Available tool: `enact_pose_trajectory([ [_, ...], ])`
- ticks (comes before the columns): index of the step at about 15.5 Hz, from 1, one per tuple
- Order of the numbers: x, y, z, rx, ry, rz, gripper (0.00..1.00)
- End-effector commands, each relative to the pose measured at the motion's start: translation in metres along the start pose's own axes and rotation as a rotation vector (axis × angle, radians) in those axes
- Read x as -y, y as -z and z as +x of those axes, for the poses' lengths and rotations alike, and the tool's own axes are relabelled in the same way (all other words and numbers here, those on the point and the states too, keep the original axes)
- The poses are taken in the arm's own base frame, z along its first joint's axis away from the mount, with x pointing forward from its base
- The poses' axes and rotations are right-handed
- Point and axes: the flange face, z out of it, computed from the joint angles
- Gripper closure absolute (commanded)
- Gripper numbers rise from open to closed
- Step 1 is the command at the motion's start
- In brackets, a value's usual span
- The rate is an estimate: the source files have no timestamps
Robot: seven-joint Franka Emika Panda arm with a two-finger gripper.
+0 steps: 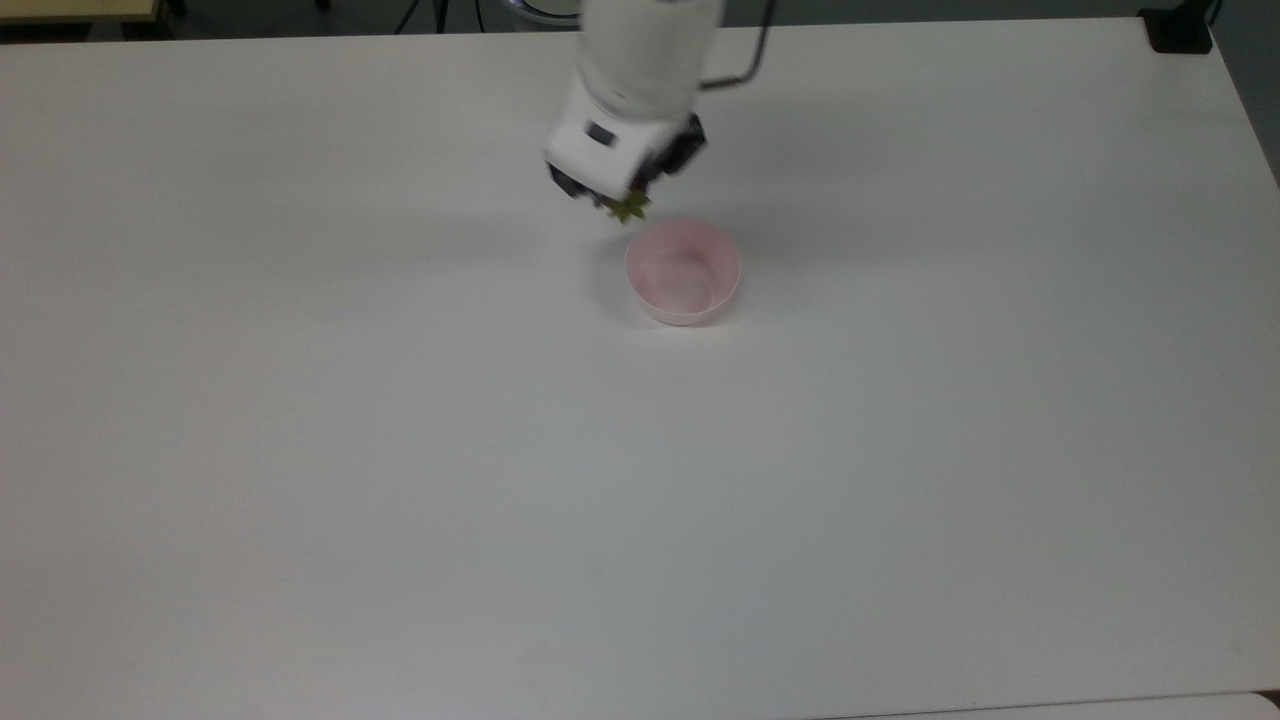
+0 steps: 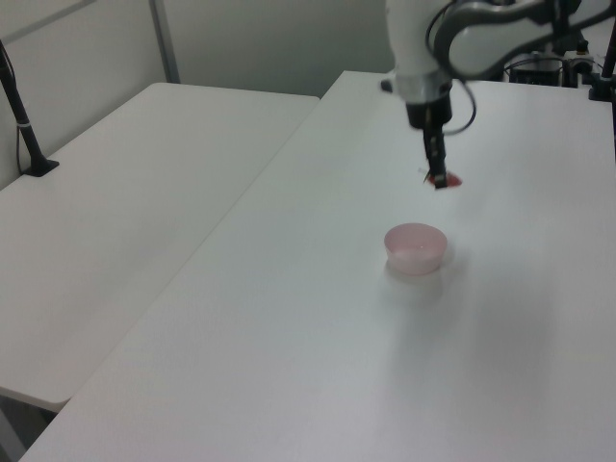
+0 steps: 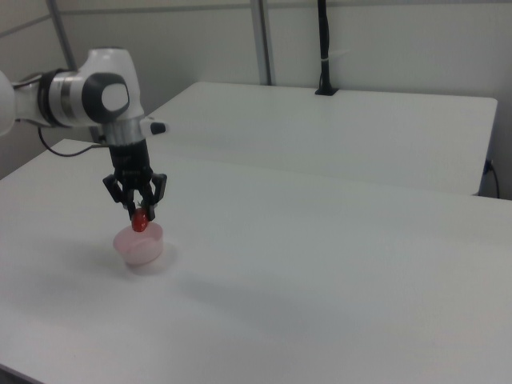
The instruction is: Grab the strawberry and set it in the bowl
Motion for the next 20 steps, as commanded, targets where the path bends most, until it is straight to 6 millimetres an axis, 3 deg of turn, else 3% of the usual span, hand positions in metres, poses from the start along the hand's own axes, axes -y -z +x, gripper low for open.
enact_pose_trajectory([
  [1,0.021,-0.04,0.031,-0.022,-0.021,-0.01,0.56],
  [4,0.039,-0.065,0.043,-0.013,-0.02,-0.028,0.32],
  [7,0.043,-0.062,0.043,-0.016,-0.033,-0.027,0.0],
  [9,0.041,-0.054,0.042,-0.03,-0.06,-0.026,0.0],
  [10,0.036,-0.045,0.04,-0.04,-0.079,-0.026,0.0],
  [12,0.015,-0.008,0.026,-0.092,-0.128,-0.017,0.0],
  [14,-0.03,0.041,-0.003,-0.141,-0.204,-0.002,0.0],
  [16,-0.059,0.084,-0.018,-0.182,-0.26,0.009,0.0],
  [20,-0.101,0.121,-0.039,-0.21,-0.333,0.021,0.0],
])
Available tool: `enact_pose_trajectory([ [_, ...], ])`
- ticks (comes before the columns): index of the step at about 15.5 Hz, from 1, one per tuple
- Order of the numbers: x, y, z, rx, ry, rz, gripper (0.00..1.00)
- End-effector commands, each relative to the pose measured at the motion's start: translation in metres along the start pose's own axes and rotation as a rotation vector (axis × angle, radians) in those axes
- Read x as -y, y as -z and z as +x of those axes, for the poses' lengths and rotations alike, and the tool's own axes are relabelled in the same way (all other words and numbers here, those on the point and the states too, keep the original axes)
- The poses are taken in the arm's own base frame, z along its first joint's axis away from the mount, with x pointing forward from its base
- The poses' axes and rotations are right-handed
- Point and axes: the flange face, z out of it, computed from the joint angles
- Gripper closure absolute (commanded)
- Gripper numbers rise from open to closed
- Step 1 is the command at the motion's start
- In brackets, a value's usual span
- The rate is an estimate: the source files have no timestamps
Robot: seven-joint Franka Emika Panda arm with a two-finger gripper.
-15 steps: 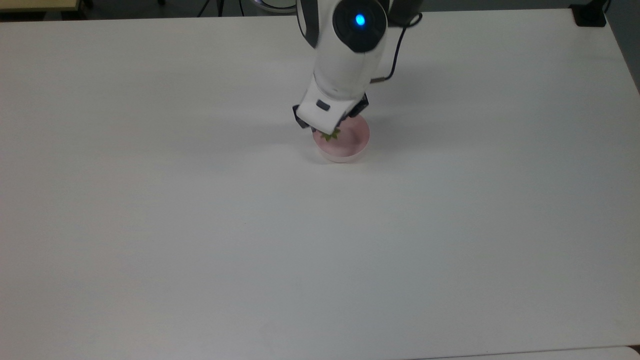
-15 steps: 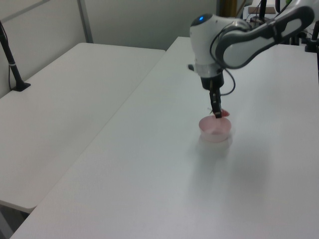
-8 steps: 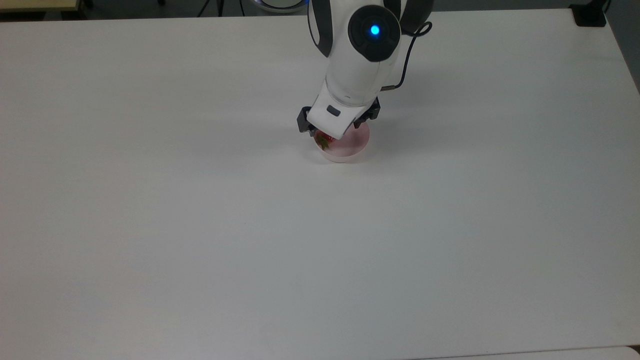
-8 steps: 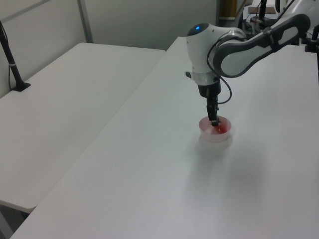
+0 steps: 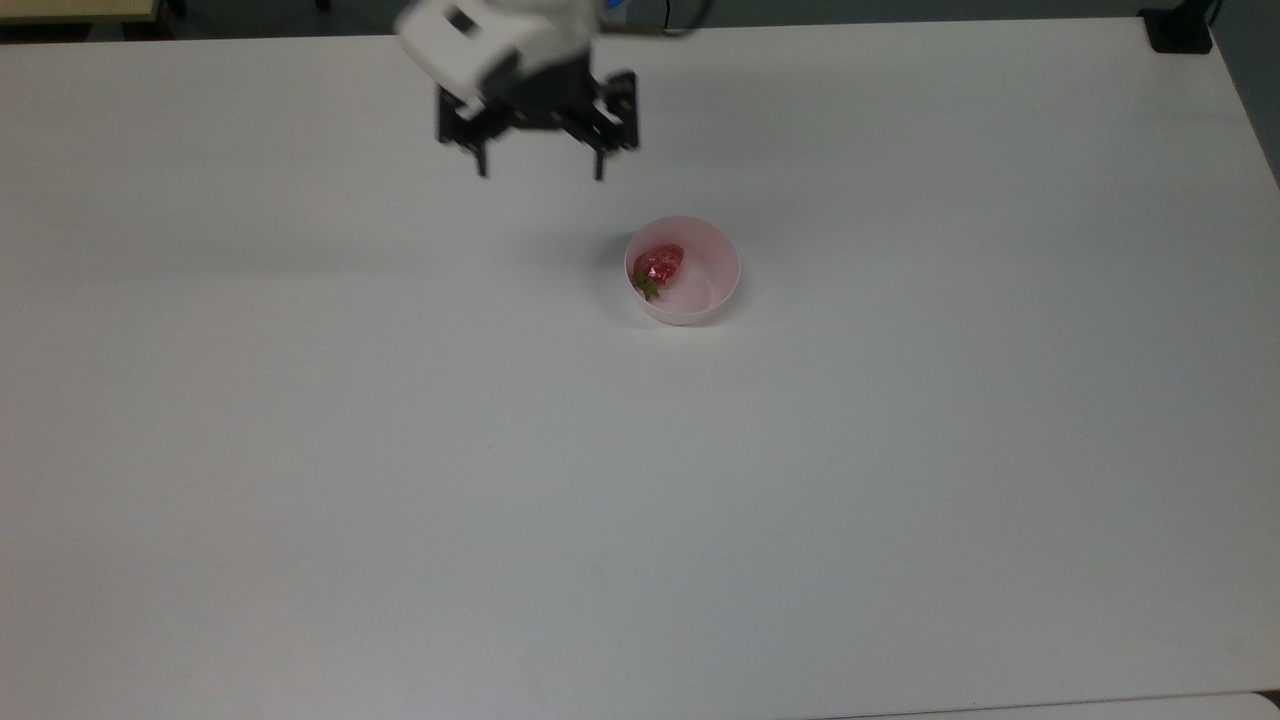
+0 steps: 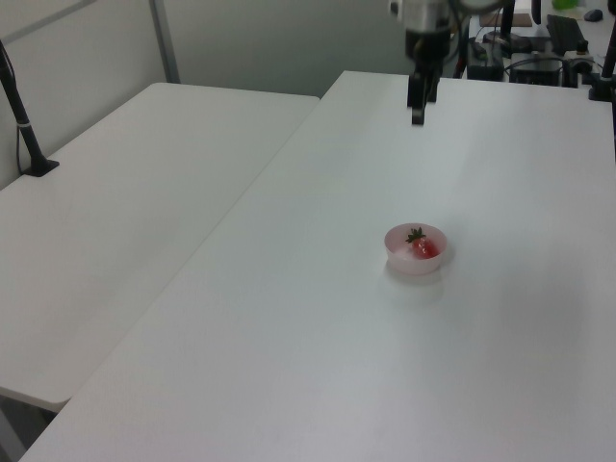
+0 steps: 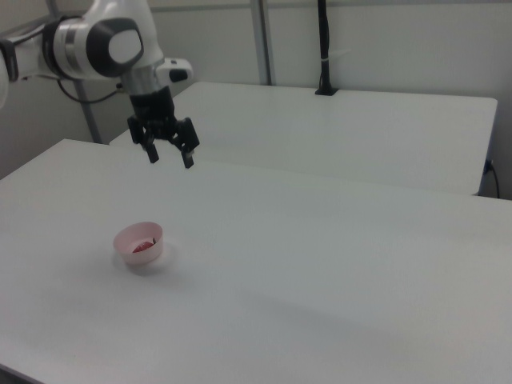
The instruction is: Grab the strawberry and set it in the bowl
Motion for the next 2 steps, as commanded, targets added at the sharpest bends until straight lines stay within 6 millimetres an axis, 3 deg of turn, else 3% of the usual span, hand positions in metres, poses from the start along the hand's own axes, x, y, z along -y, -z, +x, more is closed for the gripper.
enact_pose_trajectory([
  [1,-0.0139,0.0144,-0.0015,-0.006,-0.043,0.012,0.0],
  [2,-0.0174,0.0127,-0.0019,0.004,-0.045,0.009,0.0],
])
